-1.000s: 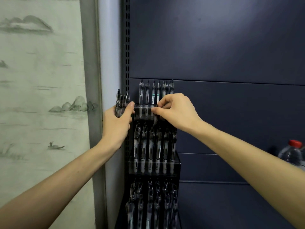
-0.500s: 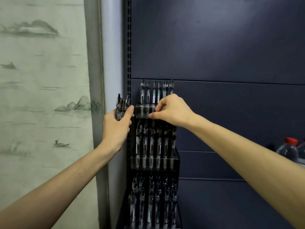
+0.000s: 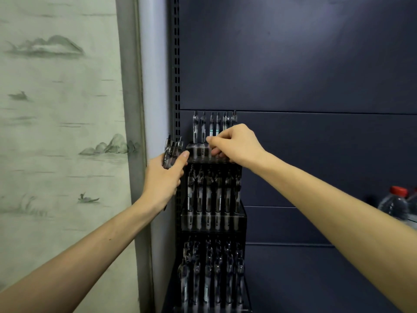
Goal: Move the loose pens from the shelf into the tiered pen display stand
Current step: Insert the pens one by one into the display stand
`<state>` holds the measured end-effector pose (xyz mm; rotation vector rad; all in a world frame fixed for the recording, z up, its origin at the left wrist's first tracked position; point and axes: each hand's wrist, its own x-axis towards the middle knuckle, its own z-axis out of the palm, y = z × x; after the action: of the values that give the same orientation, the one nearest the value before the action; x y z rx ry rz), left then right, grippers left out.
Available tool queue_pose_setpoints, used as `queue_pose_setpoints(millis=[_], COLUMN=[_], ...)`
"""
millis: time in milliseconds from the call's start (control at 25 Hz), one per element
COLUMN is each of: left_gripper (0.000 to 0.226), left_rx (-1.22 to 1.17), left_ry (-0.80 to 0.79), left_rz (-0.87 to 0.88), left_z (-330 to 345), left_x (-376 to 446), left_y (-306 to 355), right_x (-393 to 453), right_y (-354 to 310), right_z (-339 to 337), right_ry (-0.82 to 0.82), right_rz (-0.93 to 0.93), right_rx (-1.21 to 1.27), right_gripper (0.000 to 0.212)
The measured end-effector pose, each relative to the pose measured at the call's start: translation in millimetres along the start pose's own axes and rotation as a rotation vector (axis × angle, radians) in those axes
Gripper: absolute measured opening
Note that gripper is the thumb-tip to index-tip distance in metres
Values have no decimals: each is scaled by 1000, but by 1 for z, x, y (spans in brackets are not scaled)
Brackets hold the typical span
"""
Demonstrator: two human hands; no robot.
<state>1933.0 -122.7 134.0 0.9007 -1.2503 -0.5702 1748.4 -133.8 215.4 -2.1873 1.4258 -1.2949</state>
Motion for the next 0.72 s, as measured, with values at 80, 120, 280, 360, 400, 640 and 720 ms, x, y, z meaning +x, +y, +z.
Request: queue_pose_setpoints(millis=[80, 120, 280, 360, 400, 640, 720], left_gripper=[36, 37, 41, 42, 42, 47, 39], left_rx=[51, 82, 106, 115, 124, 177, 145], left_ry=[-49, -70, -130, -144, -149, -252, -276], left_rz=[24, 44, 51, 28, 16, 19, 15], left_z=[0, 0, 0, 0, -1, -13, -18], left_x=[1, 2, 7, 9, 9, 6, 4], left_y=[2, 3, 9, 11, 10, 4, -1], right_x=[-3, -5, -8, -4, -1, 8, 9], right_y=[-2, -3, -9, -9, -10, -10, -14], right_z=[0, 3, 20, 30, 36, 47, 43], right_ry=[-25, -46, -107, -95, -81, -88, 6], right_rz=[-57, -87, -161, -152, -136, -87, -81], right_rx=[43, 63, 149, 191, 206, 272, 318], right_gripper=[33, 35, 33, 27, 26, 15, 14])
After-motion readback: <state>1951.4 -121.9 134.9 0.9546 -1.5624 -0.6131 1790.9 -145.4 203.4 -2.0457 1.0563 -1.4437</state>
